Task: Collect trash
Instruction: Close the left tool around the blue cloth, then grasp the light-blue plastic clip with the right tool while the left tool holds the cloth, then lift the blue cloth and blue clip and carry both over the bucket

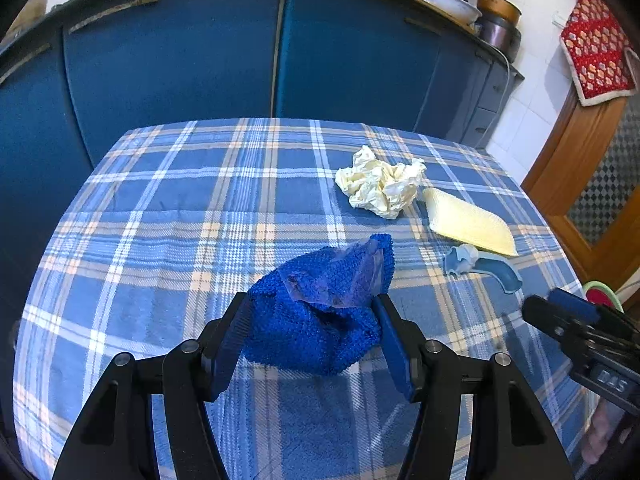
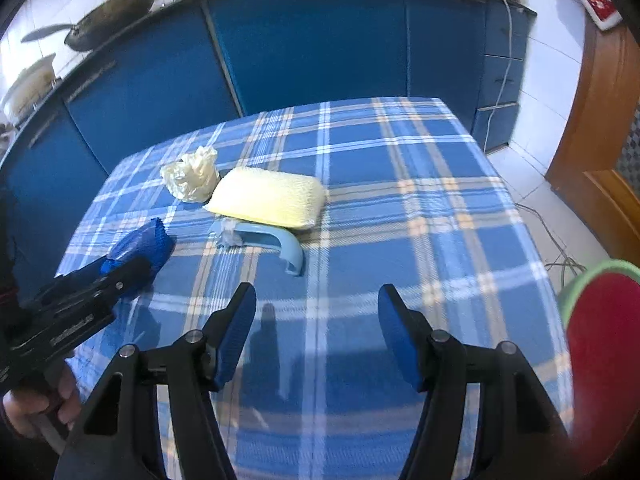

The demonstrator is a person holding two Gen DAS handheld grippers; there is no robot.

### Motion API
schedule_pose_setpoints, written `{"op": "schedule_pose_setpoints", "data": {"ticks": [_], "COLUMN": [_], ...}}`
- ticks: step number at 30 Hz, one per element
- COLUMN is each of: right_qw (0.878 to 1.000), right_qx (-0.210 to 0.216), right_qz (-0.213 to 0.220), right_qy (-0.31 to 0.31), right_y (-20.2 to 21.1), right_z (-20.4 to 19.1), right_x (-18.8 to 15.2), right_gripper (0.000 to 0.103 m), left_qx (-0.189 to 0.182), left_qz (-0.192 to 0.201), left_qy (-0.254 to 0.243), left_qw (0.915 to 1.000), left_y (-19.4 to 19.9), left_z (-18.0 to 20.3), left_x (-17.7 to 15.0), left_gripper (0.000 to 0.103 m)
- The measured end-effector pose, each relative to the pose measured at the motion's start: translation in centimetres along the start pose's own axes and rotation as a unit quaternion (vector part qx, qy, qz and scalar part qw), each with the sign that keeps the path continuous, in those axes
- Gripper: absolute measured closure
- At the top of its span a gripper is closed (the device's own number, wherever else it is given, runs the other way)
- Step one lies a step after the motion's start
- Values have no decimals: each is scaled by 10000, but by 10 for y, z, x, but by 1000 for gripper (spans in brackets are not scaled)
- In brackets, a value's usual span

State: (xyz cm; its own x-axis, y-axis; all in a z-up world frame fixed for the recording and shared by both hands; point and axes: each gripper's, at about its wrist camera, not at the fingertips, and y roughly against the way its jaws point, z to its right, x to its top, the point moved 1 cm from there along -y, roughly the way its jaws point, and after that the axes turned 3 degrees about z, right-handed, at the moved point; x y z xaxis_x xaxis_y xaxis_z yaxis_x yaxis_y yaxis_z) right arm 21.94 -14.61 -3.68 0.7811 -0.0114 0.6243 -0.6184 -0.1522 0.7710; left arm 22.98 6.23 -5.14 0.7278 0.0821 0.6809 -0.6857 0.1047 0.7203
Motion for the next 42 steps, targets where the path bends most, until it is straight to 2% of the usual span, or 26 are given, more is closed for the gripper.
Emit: {"op": "schedule_pose_setpoints", "data": {"ticks": [4, 7, 13, 16, 18, 19, 21, 26, 31, 42], "right_qw": [9999, 9997, 9988, 9982, 9980, 9979, 9980, 9984, 9992, 9997], "right_qx": [-41, -114, -251, -265, -272, -276, -262, -189, -27, 145], "right_qz": [-63, -39, 46, 76, 74, 70, 71, 41, -1, 152], "right_qy": [86, 198, 424, 529, 571, 578, 574, 523, 391, 123], "right_y": [-13, -18, -26, -27, -26, -25, -24, -20, -11, 26], "right_z": [-5, -9, -18, -21, -23, -23, -23, -23, -20, -9], "right_x": [5, 9, 13, 12, 11, 11, 9, 6, -1, -18], "right_gripper": [38, 43, 58, 71, 87, 89, 89, 90, 90, 90], "left_qx": [-49, -54, -66, -73, -85, -95, -103, -162, -253, -536], "left_qz": [5, 8, 13, 16, 21, 24, 28, 70, 125, 178], "left_qy": [45, 61, 66, 73, 82, 89, 100, 141, 138, 214], "left_qw": [10000, 10000, 10000, 9999, 9999, 9999, 9999, 9997, 9995, 9982], "left_y": [0, 0, 0, 0, 1, 1, 1, 4, 10, 31], "left_z": [-2, -2, -2, -2, -2, -2, -3, -4, -3, 8], "left_x": [0, 0, -1, -1, -1, -1, -1, -2, -1, -10], "left_gripper": [40, 41, 47, 50, 52, 54, 56, 71, 81, 84]}}
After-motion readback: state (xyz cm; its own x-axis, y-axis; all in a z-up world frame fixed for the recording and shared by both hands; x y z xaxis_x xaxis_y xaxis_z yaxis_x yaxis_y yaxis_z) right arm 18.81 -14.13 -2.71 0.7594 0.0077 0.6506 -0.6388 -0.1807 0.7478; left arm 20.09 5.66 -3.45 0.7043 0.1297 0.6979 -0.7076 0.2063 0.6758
